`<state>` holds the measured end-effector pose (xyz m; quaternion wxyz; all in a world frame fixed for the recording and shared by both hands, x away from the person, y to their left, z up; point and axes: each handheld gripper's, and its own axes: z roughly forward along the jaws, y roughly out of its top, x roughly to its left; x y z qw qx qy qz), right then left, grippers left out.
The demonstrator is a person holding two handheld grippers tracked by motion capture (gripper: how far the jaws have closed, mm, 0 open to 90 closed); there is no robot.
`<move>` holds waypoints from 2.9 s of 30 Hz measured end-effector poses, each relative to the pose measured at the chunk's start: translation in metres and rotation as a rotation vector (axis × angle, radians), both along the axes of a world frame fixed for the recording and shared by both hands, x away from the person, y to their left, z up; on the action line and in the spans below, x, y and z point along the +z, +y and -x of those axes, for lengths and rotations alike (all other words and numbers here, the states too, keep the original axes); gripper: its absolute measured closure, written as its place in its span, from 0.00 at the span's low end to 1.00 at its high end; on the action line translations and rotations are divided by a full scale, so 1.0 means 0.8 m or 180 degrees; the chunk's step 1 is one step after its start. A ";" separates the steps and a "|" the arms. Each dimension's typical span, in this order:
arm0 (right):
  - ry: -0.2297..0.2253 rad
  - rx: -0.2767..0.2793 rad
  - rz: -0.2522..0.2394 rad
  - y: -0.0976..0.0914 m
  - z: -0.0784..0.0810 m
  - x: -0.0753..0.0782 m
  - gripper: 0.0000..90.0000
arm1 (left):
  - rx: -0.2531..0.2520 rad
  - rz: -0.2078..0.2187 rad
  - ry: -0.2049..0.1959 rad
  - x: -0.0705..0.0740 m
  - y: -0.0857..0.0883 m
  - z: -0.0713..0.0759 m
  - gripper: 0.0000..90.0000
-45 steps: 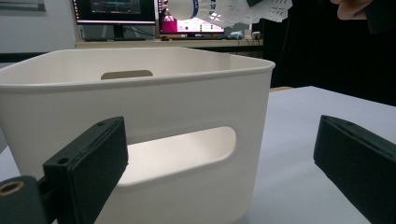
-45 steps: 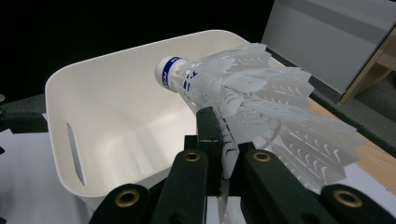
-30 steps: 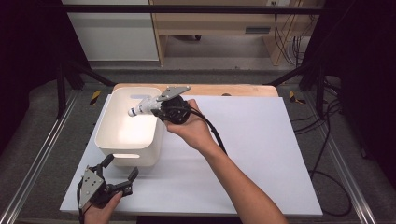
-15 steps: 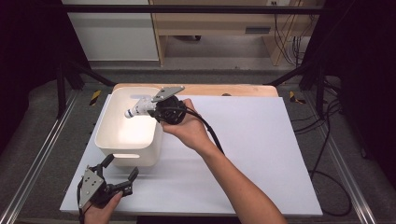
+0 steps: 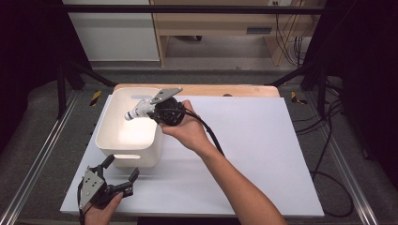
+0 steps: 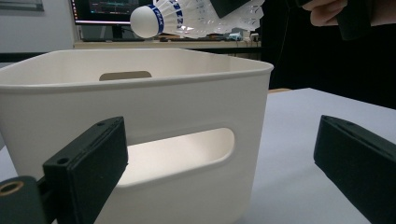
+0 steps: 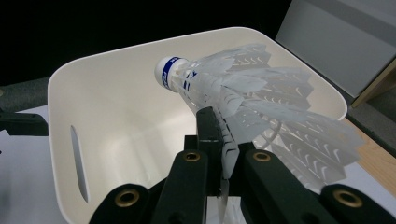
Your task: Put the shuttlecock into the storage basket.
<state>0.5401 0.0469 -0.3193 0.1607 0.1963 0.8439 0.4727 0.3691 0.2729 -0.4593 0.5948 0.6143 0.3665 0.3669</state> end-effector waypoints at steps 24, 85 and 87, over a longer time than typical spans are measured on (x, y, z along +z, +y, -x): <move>0.0014 0.0018 0.0010 0.009 -0.004 -0.006 0.99 | 0.0000 -0.0005 -0.0001 0.000 0.000 0.000 0.03; 0.0088 0.0080 0.0082 0.038 -0.014 -0.025 0.99 | 0.0002 0.0009 -0.0011 0.000 0.001 0.000 0.03; 0.0091 0.0084 0.0090 0.038 -0.015 -0.026 0.99 | 0.0001 -0.0002 -0.0006 0.000 0.001 0.000 0.03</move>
